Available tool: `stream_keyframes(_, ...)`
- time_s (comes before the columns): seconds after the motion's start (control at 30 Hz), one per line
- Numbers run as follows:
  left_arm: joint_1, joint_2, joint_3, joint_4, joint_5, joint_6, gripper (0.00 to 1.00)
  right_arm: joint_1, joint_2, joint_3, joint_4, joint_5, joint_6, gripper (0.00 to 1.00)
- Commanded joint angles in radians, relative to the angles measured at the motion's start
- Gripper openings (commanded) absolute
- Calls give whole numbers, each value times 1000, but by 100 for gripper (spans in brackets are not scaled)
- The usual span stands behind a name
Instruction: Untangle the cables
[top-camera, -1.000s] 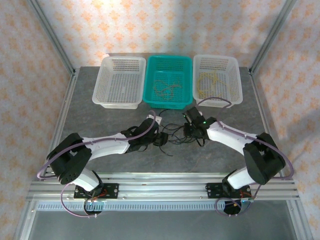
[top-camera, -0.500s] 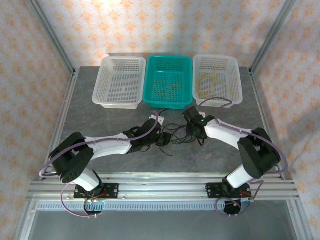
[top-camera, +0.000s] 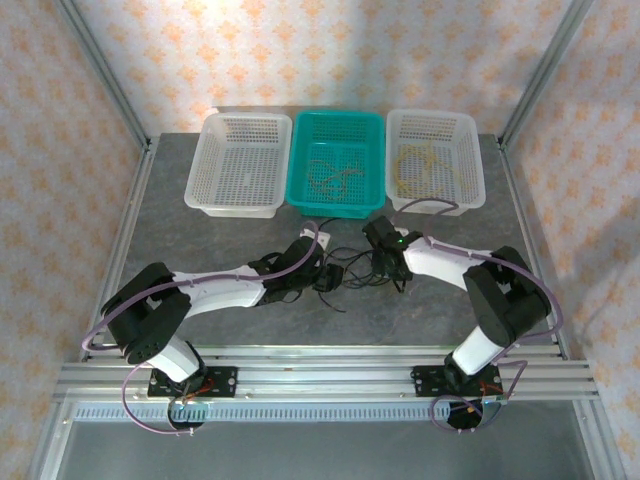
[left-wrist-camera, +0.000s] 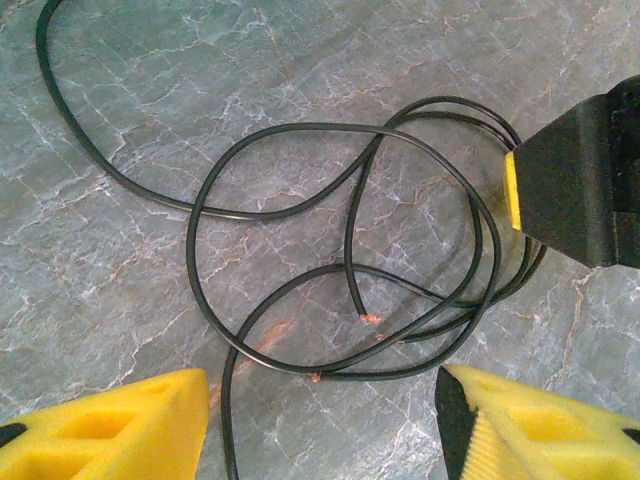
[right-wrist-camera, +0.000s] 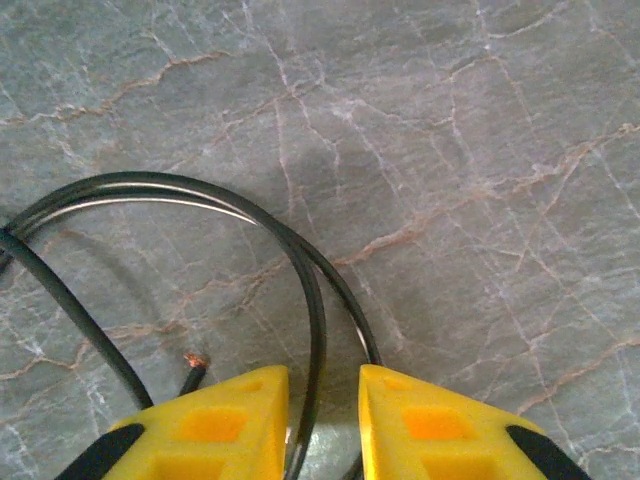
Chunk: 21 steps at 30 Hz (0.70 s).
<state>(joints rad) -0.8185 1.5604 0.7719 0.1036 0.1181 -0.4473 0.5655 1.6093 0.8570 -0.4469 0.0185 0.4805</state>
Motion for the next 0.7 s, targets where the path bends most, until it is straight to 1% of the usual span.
stream_keyframes(0.0, -6, 14, 35, 19, -15, 4, 63, -4, 15, 15, 25, -3, 22, 20)
stream_keyframes(0.13, -6, 13, 40, 19, -32, 1, 63, -4, -17, 10, 33, 15, 33, 16)
stream_keyframes(0.33, -6, -12, 33, 39, -95, -31, 63, -4, -109, 7, 11, 78, 31, 7)
stream_keyframes(0.47, -5, -19, 62, 18, -145, -19, 63, -4, -188, -22, 48, 109, 12, 0)
stream_keyframes(0.6, -4, -49, 108, -24, -227, -2, 63, -4, -294, -79, 113, 123, -4, 0)
stream_keyframes(0.67, 5, -76, 106, -4, -226, -2, 63, -4, -352, -104, 152, 124, -26, 0)
